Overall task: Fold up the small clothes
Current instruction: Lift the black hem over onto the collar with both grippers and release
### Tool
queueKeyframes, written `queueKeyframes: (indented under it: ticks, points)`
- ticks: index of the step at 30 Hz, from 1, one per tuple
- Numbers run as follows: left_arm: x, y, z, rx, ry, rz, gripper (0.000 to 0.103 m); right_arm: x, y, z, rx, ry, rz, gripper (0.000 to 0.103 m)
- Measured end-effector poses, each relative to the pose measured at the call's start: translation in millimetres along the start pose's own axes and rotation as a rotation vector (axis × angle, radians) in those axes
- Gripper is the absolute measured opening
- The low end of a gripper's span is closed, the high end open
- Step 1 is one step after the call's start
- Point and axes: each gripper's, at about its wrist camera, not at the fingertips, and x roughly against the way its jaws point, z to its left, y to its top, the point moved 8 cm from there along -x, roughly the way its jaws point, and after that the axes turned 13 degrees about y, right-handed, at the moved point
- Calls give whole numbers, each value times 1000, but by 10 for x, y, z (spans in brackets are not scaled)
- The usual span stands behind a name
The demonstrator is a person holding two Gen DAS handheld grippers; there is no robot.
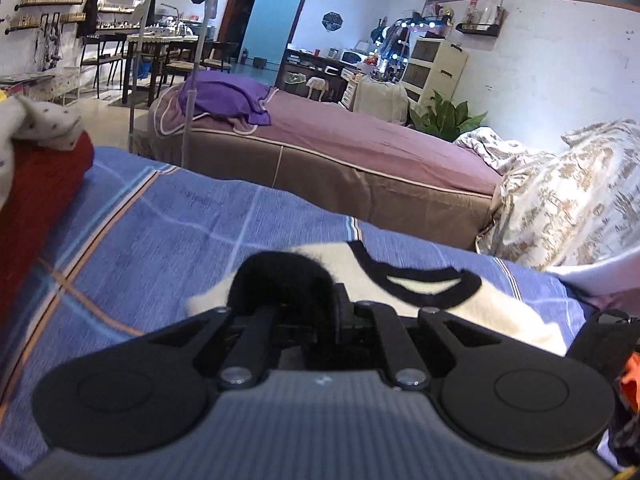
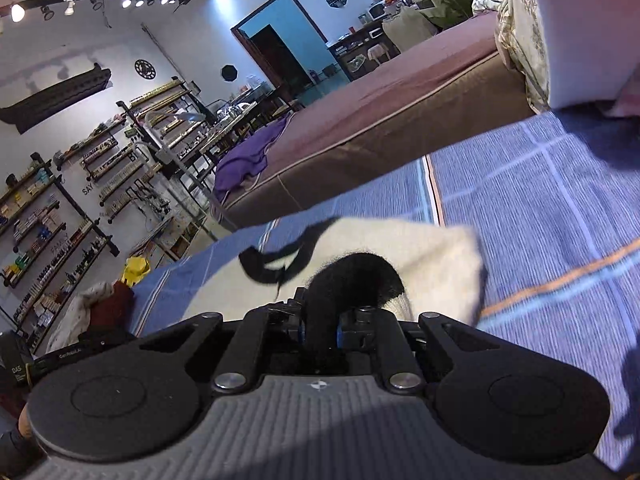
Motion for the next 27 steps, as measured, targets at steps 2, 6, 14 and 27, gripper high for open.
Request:
queueKeyframes:
  ticks: [2,6,14,27]
  points:
    - [-335,244,-116,-12,37,-20,7,-270,213,-168,-37,-24,-10,22]
    - [-912,505,-281,-46,100,0,7,-696,413,-486,-72,-119,0,22]
    - [-1586,120,-71,-58,231,200,17,-1021,198,-812,-96,-217,89,40]
    - [-1106,391,-349,-330,422,-39,103,-744,460,-644,27,-253,-52,103]
